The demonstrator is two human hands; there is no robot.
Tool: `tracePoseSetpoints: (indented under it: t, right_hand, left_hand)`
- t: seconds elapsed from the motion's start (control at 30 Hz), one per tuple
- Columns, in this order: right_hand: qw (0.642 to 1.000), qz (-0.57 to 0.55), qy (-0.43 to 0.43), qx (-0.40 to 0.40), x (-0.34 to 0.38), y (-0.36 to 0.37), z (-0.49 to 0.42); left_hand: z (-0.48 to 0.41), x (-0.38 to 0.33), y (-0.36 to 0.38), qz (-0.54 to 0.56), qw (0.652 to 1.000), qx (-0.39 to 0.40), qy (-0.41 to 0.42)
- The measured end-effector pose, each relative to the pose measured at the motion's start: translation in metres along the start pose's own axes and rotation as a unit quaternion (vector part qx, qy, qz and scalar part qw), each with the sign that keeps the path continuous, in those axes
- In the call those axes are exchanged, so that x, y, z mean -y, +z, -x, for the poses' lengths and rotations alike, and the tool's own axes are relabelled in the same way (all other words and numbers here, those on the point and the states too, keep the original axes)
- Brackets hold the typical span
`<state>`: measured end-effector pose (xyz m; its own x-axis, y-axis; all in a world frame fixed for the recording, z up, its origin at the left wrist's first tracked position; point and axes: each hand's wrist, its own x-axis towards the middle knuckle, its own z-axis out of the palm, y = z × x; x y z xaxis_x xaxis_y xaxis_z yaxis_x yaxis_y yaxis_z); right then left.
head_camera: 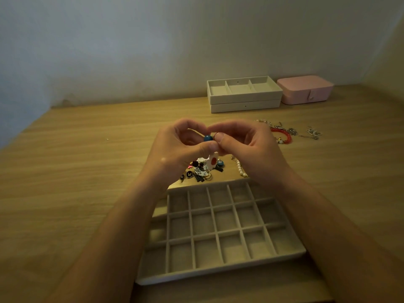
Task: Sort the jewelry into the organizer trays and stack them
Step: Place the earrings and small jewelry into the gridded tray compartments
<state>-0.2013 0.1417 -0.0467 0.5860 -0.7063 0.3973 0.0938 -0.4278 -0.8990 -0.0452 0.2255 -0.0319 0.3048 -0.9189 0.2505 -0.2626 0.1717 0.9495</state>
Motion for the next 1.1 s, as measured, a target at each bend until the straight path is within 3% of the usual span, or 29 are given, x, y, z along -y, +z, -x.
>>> tracePoseSetpoints:
  t: [0.17,0.47,0.8,1.1]
  right_hand:
    - [0.999,0.020,0.027,0.018,0.001,-0.003,0.000]
    - [0.973,0.002,0.199,0.116,0.021,0.000,-0.010]
    - [0.968,0.007,0.198,0.156,0.044,0.056,-0.011]
    - [0.948,0.133,0.192,0.216,0.040,0.084,-0.009]
  left_hand:
    - [-0.004,0.006,-0.001,-0.090,0.995,0.006,0.035]
    - [0.000,-0.005,-0.009,-0.194,0.980,0.034,0.010]
    - [0.047,0.007,-0.070,-0.018,0.998,0.034,-0.053]
    - [0.072,0.025,-0.089,-0.054,0.993,-0.002,-0.109]
